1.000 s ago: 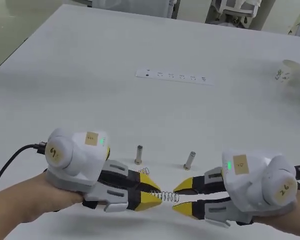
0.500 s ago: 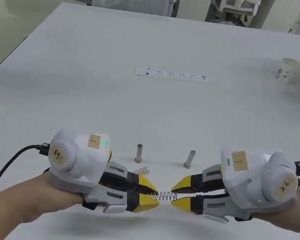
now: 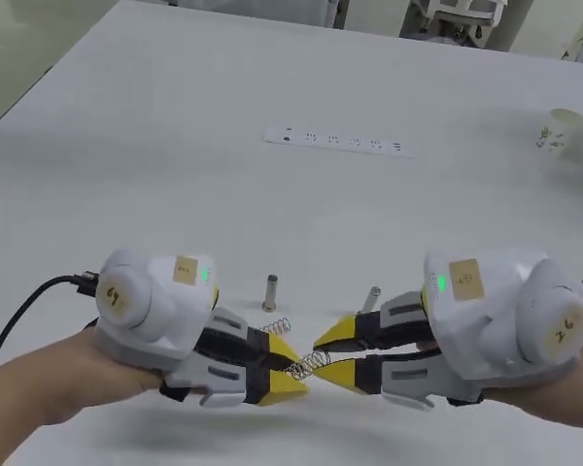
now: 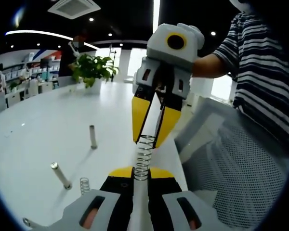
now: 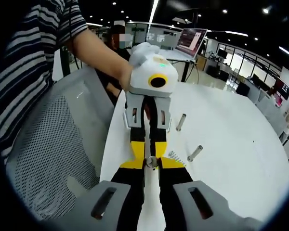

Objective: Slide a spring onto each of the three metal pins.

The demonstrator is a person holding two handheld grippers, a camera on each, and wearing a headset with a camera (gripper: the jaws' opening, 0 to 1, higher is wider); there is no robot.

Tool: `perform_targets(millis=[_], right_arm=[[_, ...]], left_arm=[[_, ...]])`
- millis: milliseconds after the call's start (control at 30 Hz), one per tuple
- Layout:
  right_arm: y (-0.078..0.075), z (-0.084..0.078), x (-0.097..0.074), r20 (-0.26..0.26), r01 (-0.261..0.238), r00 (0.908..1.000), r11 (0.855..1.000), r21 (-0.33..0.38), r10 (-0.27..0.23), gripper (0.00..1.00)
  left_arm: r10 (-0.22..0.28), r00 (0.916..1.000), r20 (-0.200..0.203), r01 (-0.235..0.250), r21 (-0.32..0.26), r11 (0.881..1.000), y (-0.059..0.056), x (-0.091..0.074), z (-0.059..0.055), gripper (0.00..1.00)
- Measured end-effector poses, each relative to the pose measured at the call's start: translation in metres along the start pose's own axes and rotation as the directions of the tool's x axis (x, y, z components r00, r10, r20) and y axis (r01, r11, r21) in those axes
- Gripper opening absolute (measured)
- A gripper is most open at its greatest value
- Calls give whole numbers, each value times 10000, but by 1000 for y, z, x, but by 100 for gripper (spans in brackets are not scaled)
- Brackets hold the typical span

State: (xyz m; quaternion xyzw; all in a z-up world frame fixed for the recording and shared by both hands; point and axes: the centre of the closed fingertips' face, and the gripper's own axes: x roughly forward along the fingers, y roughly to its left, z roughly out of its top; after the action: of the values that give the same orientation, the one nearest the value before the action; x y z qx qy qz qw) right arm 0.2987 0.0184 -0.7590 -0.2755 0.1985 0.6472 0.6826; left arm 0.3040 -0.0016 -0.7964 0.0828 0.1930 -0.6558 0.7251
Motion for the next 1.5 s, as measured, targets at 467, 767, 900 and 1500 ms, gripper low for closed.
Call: perform_targets(millis=[467,767,900,1500], right_arm=[[-10,25,11,842,552,9950,9984,-133,-539,7],[-7,24,15,768,466,9961,9984,-332,-439,7],[-7,23,15,671,430,9969,9983,-389,-403,7],[-8,23,14,451,371,9984,9969,-692,-340,7]], left_arm=[[34,10000,56,-36,353,9994,7,-9,8,2],[27,10000,-76,-24,408,9992,5,-10,4,2],[4,10000,-85,-1,403,9992,6,-9,4,2],[23,10000,-63,-24,-69,10000,6,-9,4,3]])
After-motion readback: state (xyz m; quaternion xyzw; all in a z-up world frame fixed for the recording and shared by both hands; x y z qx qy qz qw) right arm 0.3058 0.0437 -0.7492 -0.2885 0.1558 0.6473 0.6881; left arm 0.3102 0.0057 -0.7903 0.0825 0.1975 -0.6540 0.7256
